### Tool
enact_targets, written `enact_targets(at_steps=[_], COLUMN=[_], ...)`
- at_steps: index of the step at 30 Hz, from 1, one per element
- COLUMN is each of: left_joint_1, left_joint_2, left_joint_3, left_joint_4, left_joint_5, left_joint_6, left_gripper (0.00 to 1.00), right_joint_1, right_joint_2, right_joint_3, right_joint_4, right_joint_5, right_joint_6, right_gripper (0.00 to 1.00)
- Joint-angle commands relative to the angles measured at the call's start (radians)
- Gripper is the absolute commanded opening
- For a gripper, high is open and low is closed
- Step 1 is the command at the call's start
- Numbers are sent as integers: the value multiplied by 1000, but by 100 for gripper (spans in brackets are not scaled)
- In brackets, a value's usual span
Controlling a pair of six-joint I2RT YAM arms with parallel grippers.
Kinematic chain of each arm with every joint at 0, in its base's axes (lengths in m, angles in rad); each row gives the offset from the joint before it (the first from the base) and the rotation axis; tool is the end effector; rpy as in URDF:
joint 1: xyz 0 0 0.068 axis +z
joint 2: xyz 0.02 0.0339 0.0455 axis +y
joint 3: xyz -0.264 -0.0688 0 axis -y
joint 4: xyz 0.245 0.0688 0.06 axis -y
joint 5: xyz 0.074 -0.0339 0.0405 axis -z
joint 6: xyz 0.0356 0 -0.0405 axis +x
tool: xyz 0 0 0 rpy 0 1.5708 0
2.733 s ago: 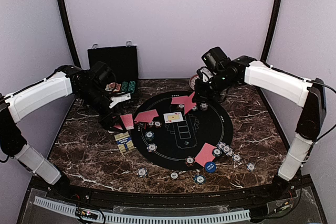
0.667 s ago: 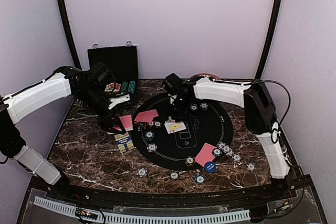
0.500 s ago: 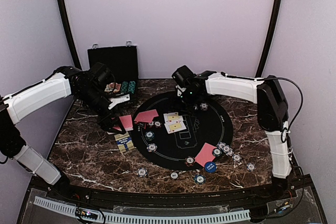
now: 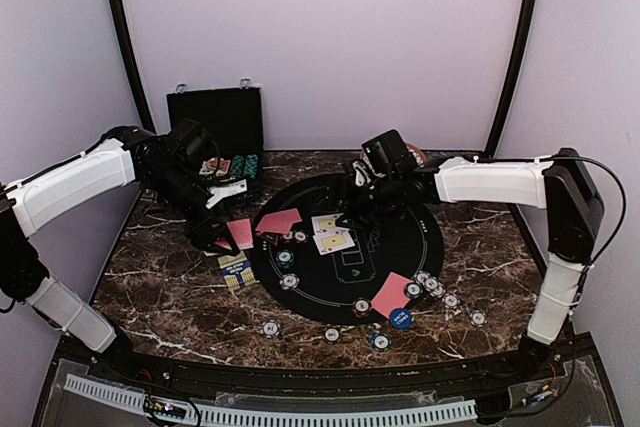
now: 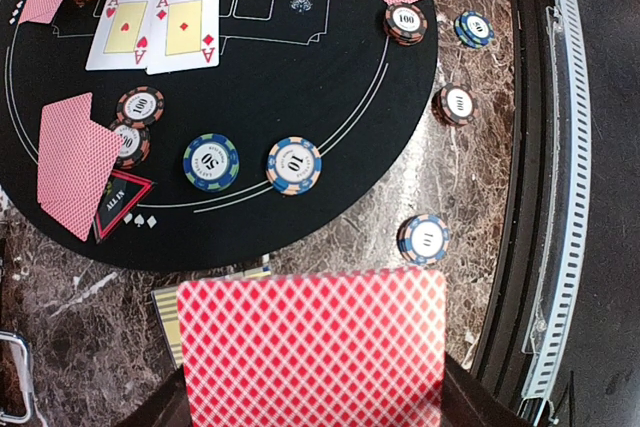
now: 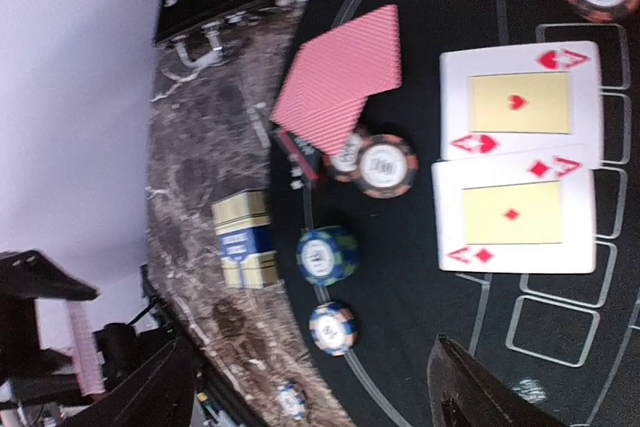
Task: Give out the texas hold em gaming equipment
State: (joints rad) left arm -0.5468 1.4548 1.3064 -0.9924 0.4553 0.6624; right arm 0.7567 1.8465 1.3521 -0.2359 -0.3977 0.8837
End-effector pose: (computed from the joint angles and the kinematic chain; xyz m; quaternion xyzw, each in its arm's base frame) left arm 0.2351 -0.1615 0.3025 0.5806 0.7557 -0.2081 0.2202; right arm 0.2927 0.2953 0.2328 -0.0236 0.8983 0.4155 0.1409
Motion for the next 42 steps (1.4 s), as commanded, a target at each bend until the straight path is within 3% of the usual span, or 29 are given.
enact_targets(at_steps=[1,10,22,42], left_joint_1=[2,2,2,3], left_joint_2=[-35,-22,-22,-15], left_joint_3=[1,15,23,60], left_joint_4=[5,12,5,-12], left_joint_5=[17,18,32,37], left_joint_6=[10,-5,-4,-3], left_gripper=[0,0,0,0], right_joint_1=[56,167,220,240], right_joint_2=[-45,52,160,369], right_joint_3=[-41,26,108,344], right_joint_4=[265,401,475,387], right_joint_5=[-172,-287,-361,-440], right_joint_6=[128,222,286,310], right_gripper=[82,83,82,76])
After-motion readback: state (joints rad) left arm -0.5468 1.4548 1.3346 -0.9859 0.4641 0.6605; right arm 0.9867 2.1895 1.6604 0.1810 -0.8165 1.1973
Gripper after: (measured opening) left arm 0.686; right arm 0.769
